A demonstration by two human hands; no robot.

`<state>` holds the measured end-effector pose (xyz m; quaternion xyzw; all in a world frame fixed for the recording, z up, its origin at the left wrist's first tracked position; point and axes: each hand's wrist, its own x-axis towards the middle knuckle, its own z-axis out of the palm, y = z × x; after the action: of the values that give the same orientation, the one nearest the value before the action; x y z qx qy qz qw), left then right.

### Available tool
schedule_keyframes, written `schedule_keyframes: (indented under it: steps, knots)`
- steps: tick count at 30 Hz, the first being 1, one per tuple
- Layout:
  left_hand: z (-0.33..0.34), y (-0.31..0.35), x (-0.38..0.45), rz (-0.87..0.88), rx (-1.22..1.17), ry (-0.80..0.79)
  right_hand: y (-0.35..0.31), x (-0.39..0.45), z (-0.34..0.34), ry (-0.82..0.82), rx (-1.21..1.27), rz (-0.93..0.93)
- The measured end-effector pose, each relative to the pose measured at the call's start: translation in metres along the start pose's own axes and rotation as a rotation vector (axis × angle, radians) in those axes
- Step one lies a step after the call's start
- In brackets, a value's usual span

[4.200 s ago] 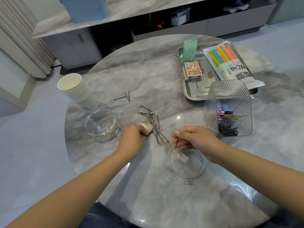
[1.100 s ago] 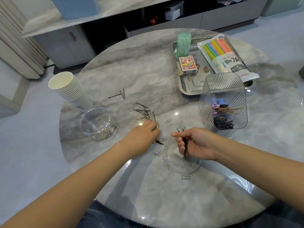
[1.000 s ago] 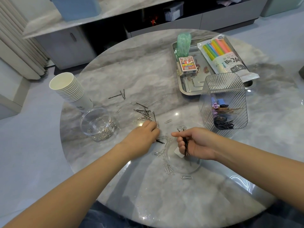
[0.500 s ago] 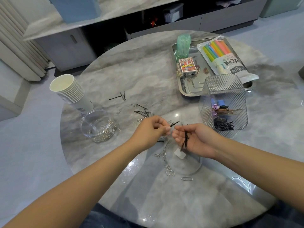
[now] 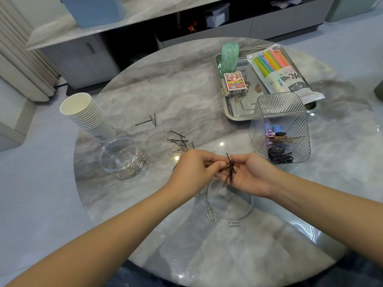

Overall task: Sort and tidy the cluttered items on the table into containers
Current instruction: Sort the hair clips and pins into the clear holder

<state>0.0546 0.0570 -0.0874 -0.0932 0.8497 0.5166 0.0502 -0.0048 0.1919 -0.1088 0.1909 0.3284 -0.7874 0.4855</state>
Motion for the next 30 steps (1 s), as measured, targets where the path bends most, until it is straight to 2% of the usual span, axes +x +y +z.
schedule_keyframes:
  steps: [14,20,25,30]
  knots:
    - [-0.005,0.003,-0.002,0.278,0.261,-0.197,-0.007,0.005,-0.003,0.176,-0.137,-0.045]
    - [0.003,0.006,-0.003,0.318,0.289,-0.213,-0.004,-0.010,-0.003,0.107,-0.191,-0.053]
    - [0.007,0.007,-0.002,0.335,0.272,-0.128,0.000,-0.016,-0.003,0.069,-0.255,-0.038]
    - [0.004,0.012,0.000,0.301,0.202,-0.114,-0.009,-0.026,0.002,0.160,-0.522,-0.267]
